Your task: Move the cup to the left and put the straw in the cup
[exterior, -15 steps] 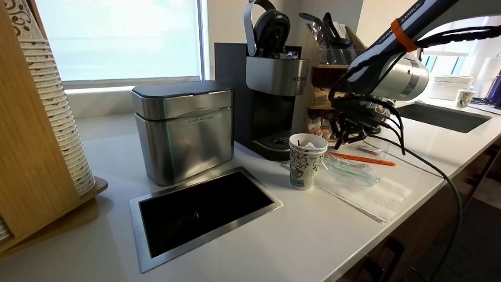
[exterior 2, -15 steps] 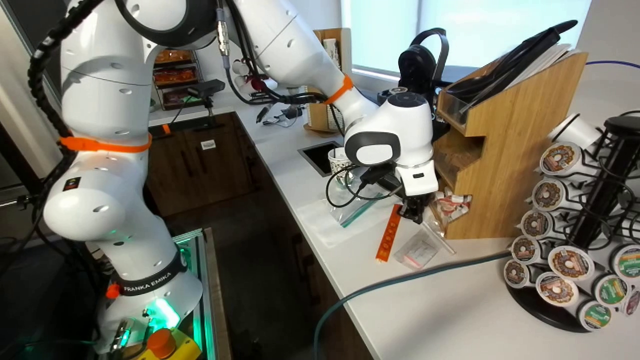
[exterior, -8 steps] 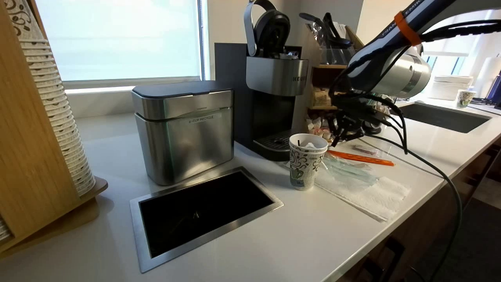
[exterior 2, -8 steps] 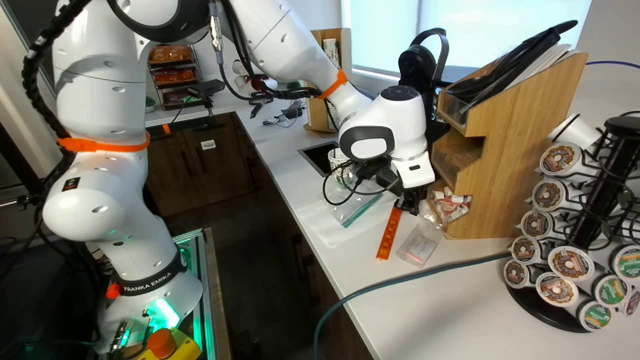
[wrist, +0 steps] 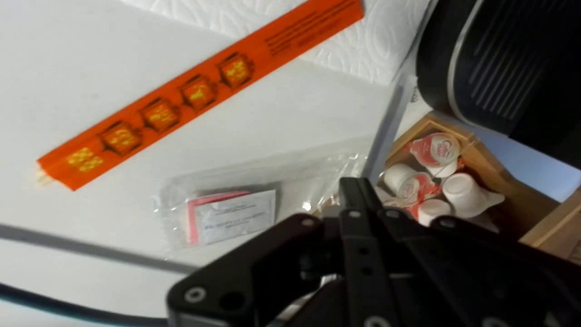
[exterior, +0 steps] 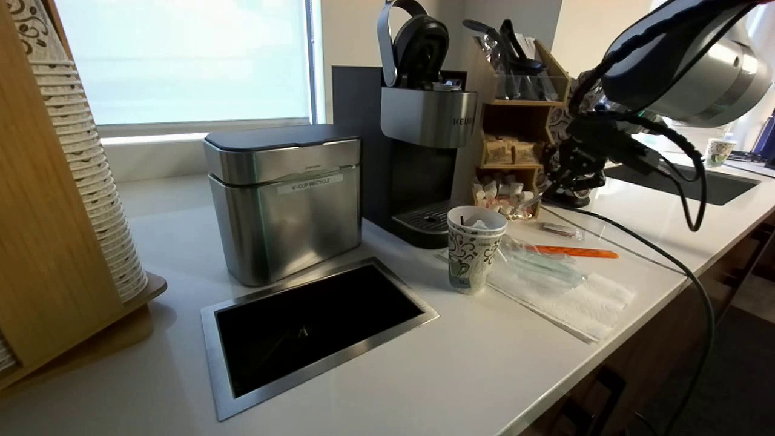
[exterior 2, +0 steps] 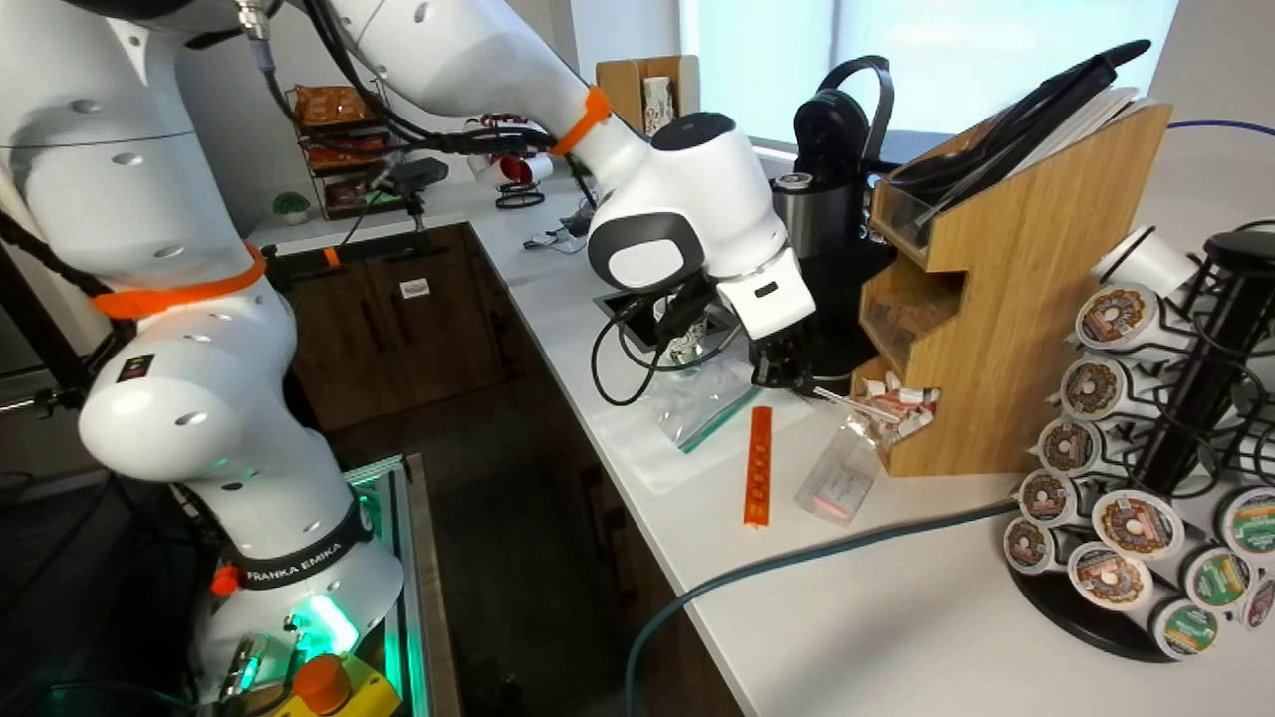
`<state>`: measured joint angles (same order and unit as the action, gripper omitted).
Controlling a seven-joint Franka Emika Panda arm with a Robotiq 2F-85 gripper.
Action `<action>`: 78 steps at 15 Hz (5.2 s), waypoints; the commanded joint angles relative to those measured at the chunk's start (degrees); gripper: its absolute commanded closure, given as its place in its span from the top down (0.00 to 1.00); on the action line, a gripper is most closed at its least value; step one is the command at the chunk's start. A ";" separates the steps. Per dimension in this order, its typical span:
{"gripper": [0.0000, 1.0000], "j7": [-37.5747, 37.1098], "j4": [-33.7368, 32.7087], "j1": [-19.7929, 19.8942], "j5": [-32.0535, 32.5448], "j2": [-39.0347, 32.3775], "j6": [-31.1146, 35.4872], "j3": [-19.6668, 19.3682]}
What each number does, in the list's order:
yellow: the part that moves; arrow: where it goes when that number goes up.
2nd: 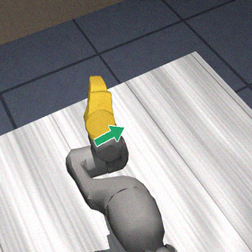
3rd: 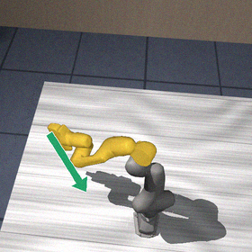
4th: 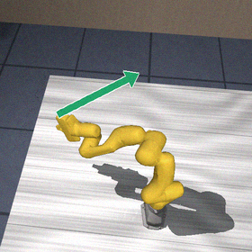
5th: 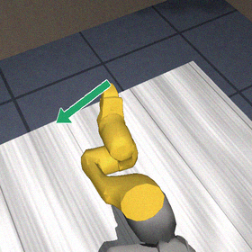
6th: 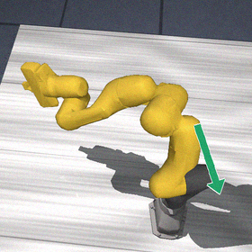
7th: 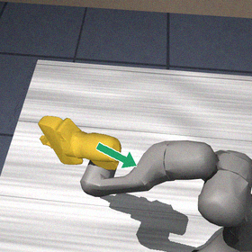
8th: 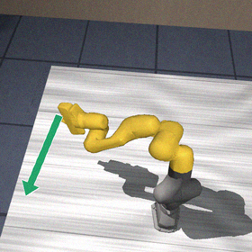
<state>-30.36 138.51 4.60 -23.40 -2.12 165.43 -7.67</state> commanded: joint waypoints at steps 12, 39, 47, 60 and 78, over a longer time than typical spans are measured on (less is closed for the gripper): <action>0.00 34.28 15.85 -5.48 -9.93 21.01 -4.29 -3.08; 0.00 51.55 18.96 -19.67 -18.18 12.09 36.64 12.06; 0.00 59.72 18.15 -20.57 -18.19 7.17 41.58 19.47; 0.40 77.49 13.23 -21.48 -29.81 -2.17 49.31 22.14; 1.00 72.30 11.31 -21.94 -33.91 0.81 49.55 22.44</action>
<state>43.72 149.52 -17.03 -54.33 -3.66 214.48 14.45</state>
